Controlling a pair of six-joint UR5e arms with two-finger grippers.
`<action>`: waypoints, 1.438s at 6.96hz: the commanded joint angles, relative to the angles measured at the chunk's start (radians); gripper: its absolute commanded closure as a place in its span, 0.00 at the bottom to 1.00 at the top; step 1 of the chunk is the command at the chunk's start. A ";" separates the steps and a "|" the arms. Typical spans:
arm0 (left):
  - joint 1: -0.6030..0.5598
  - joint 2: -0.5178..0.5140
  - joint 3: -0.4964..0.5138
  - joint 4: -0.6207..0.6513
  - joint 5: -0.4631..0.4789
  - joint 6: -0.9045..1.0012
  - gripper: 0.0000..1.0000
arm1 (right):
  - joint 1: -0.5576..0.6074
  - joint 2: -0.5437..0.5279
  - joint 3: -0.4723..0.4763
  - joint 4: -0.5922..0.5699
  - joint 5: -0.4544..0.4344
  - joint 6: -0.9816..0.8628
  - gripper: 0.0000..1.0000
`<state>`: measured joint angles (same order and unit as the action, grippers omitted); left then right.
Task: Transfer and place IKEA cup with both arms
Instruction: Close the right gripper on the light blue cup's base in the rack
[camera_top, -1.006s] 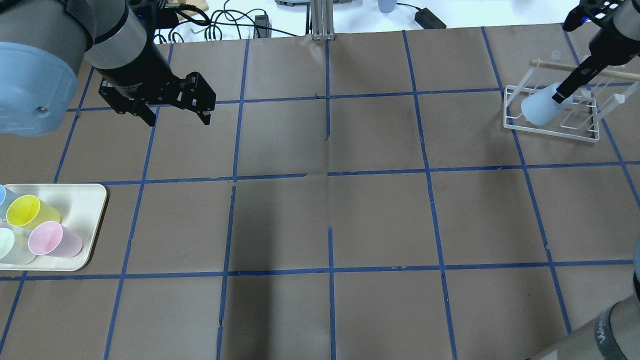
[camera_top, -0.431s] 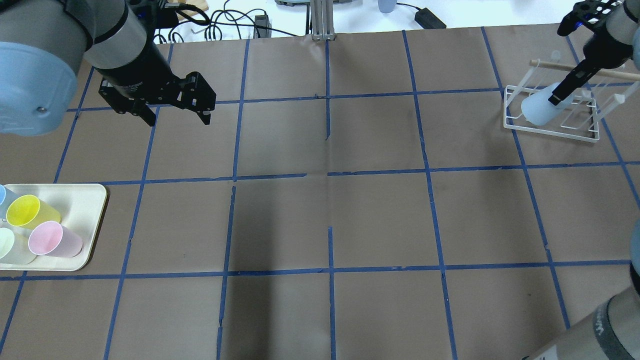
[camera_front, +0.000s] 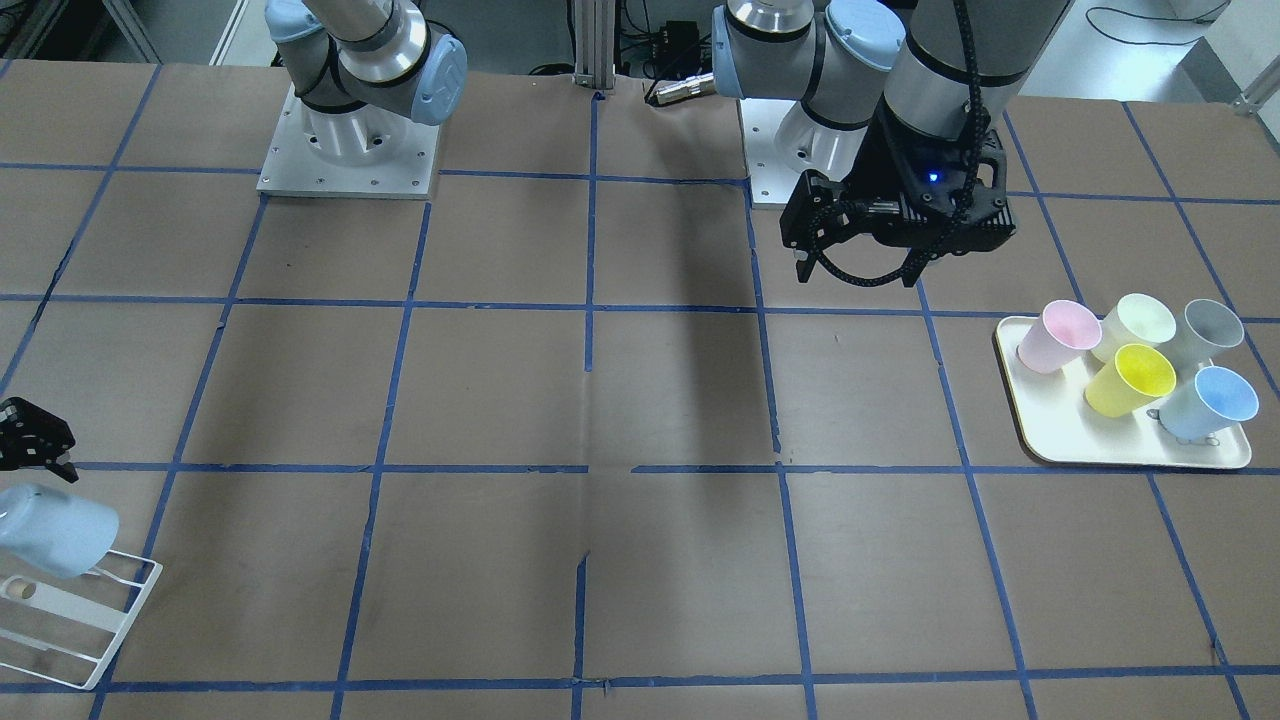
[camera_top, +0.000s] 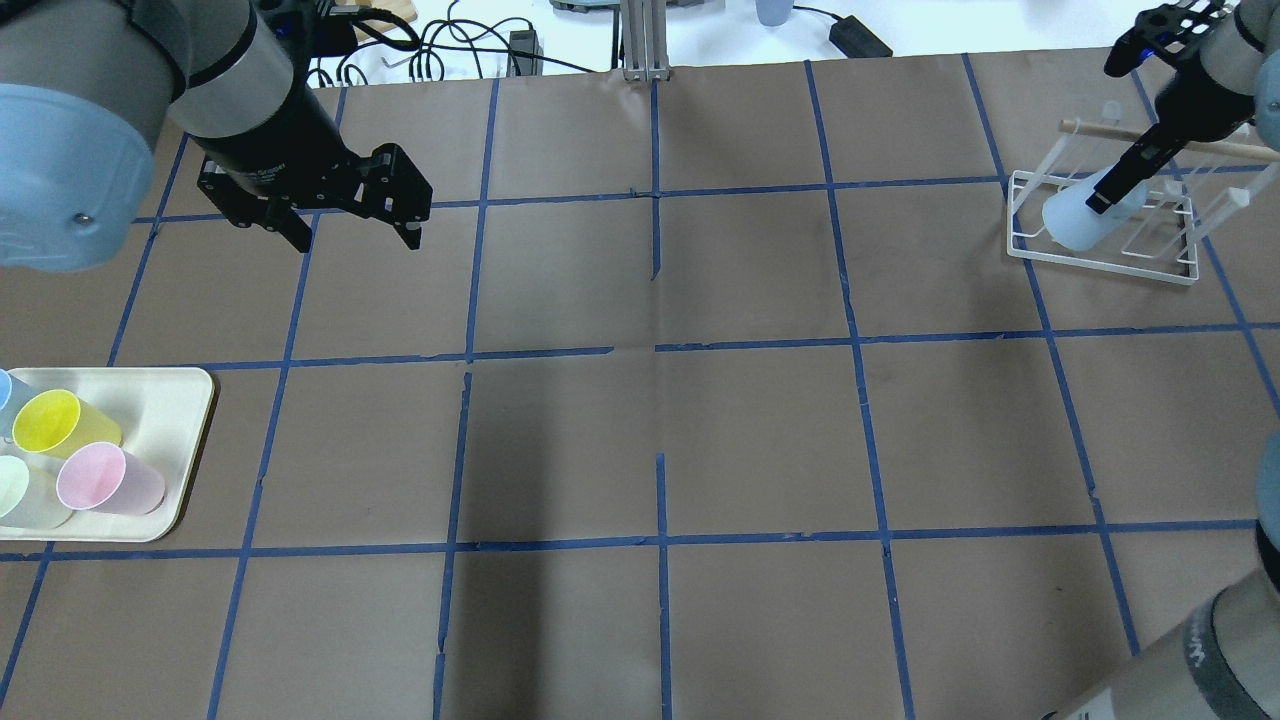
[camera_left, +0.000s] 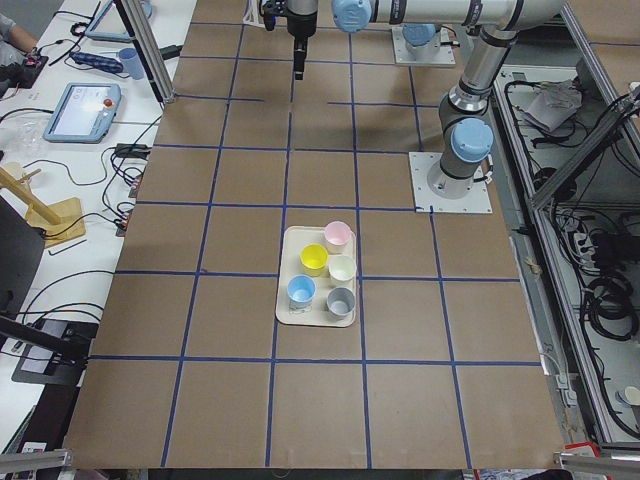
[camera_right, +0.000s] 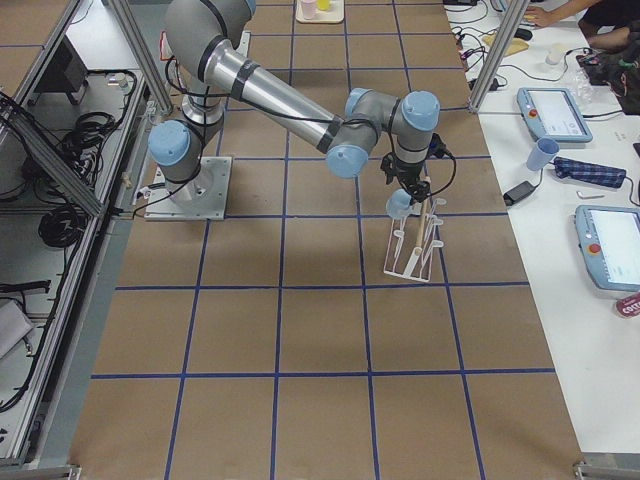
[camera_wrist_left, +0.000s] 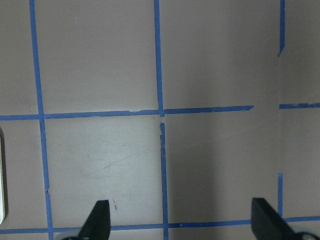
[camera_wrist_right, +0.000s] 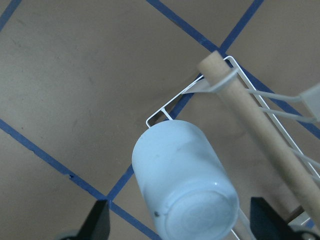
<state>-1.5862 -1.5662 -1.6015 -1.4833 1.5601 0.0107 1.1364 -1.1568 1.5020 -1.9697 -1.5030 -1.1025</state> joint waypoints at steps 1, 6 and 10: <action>0.000 0.000 0.000 0.000 0.002 0.000 0.00 | -0.001 0.029 -0.003 -0.050 0.004 -0.070 0.00; 0.000 0.000 0.000 0.000 0.002 0.000 0.00 | -0.003 0.035 0.007 -0.037 -0.008 -0.076 0.00; 0.000 0.000 0.000 0.000 0.000 0.000 0.00 | -0.001 0.020 -0.003 0.005 -0.006 -0.073 0.00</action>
<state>-1.5862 -1.5662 -1.6015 -1.4834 1.5612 0.0104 1.1345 -1.1346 1.4986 -1.9698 -1.5096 -1.1756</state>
